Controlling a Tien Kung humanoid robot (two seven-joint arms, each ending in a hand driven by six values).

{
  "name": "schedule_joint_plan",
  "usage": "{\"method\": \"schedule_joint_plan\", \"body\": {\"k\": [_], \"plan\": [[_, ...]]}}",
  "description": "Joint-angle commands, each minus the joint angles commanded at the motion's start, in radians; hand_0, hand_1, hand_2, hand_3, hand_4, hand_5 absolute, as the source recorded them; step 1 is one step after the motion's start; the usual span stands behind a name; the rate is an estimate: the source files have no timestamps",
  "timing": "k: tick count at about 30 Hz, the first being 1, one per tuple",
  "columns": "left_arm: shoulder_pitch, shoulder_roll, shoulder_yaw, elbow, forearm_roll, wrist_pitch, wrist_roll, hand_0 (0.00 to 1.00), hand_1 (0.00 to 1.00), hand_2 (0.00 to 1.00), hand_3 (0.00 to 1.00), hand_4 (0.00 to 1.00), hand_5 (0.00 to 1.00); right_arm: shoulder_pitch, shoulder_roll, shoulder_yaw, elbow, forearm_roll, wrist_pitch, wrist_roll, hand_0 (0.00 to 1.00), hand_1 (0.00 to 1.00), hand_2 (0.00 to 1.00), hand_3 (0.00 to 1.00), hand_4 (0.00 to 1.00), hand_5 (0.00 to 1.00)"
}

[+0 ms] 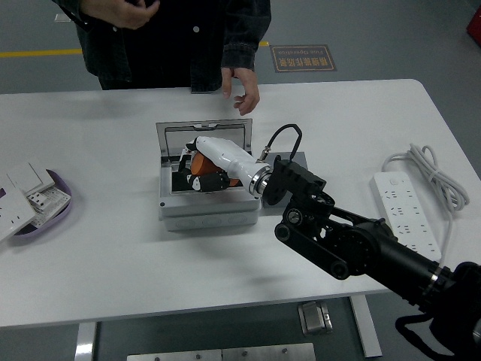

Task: Pick up the cylinder from the cube,place it in the box,flap close box

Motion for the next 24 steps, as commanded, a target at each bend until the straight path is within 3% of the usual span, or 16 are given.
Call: {"method": "schedule_joint_plan", "body": {"k": [5, 6, 11, 12, 17, 18, 23, 24], "plan": [[-0.002, 0.0, -0.003, 0.0, 0.005, -0.001, 0.001, 0.605, 0.583, 0.557, 0.598, 0.667, 0.274, 0.018, 0.0, -0.016, -0.007, -0.098, 0.04, -0.042, 0.241, 0.348, 0.356, 0.385, 0.002, 0.002], [-0.002, 0.001, -0.003, 0.0, 0.005, -0.001, 0.001, 0.605, 0.583, 0.557, 0.598, 0.667, 0.28, 0.02, 0.0, -0.02, -0.008, -0.115, 0.046, -0.049, 0.483, 0.496, 0.478, 0.505, 0.03, 0.002], [-0.003, 0.001, -0.002, 0.0, 0.006, -0.001, 0.001, 0.605, 0.583, 0.557, 0.598, 0.667, 0.28, 0.025, 0.0, -0.028, -0.008, -0.158, 0.062, -0.068, 0.483, 0.496, 0.478, 0.505, 0.03, 0.002], [-0.002, 0.001, -0.002, 0.0, 0.006, -0.001, 0.001, 0.605, 0.582, 0.557, 0.598, 0.668, 0.283, 0.025, 0.0, -0.028, -0.008, -0.161, 0.063, -0.069, 0.756, 0.662, 0.621, 0.656, 0.351, 0.103], [-0.002, 0.002, -0.002, 0.0, 0.007, -0.001, 0.002, 0.605, 0.582, 0.557, 0.598, 0.668, 0.283, 0.024, 0.0, -0.028, -0.006, -0.168, 0.063, -0.07, 0.756, 0.662, 0.621, 0.656, 0.351, 0.103], [-0.002, 0.002, -0.002, 0.0, 0.007, -0.002, 0.001, 0.605, 0.583, 0.557, 0.599, 0.668, 0.284, 0.023, 0.0, -0.025, -0.006, -0.17, 0.061, -0.068, 0.816, 0.704, 0.669, 0.697, 0.539, 0.075], [-0.004, 0.001, -0.001, 0.0, 0.008, -0.003, 0.001, 0.605, 0.583, 0.557, 0.599, 0.668, 0.284, 0.018, 0.0, -0.013, -0.005, -0.172, 0.058, -0.063, 0.816, 0.704, 0.669, 0.697, 0.539, 0.075], [-0.005, 0.001, -0.002, 0.0, 0.009, -0.003, 0.001, 0.605, 0.583, 0.557, 0.598, 0.668, 0.284, 0.017, 0.0, -0.012, -0.005, -0.171, 0.057, -0.062, 0.83, 0.708, 0.679, 0.703, 0.606, 0.073]]}}
